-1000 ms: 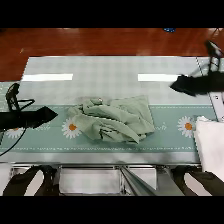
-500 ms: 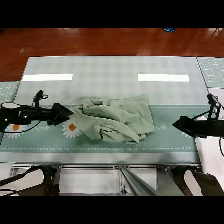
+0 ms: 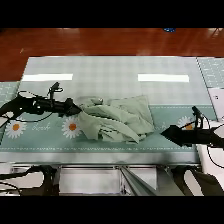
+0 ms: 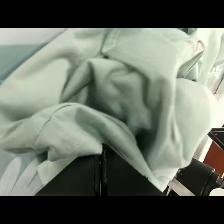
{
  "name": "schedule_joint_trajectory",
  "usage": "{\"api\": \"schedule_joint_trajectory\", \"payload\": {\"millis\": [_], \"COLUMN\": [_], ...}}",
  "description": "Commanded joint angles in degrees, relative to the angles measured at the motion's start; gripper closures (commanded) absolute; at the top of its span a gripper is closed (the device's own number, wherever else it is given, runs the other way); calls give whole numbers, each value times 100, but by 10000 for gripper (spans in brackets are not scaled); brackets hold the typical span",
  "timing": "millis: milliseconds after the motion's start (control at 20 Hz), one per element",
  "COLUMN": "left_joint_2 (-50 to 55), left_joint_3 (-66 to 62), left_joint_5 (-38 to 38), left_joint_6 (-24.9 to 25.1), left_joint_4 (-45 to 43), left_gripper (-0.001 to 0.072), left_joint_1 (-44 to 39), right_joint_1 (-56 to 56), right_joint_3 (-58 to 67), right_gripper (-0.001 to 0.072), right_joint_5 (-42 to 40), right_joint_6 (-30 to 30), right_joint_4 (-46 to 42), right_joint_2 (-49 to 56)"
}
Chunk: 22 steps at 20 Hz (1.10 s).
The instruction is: Fold the shirts.
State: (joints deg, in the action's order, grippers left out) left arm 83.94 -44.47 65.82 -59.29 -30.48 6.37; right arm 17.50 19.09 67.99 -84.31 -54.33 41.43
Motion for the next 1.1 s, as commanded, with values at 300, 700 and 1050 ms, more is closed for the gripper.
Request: {"api": "schedule_joint_trajectory", "payload": {"millis": [300,700,1050], "left_joint_2": [31,-358,-2085], "left_joint_3": [-162,-1593,-4470], "left_joint_5": [138,1080,468], "left_joint_6": [24,-59,-208], "left_joint_4": [9,463,1626], "left_gripper": [692,692,693], "left_joint_1": [-81,586,1672], "right_joint_1": [-1626,-2017,-1469], "right_joint_3": [444,3954,8675], "right_gripper": [360,689,690], "right_joint_5": [-2022,-938,46], "right_joint_6": [557,824,177], "right_joint_4": [2109,1443,-459], "right_joint_2": [2461,3169,2199]}}
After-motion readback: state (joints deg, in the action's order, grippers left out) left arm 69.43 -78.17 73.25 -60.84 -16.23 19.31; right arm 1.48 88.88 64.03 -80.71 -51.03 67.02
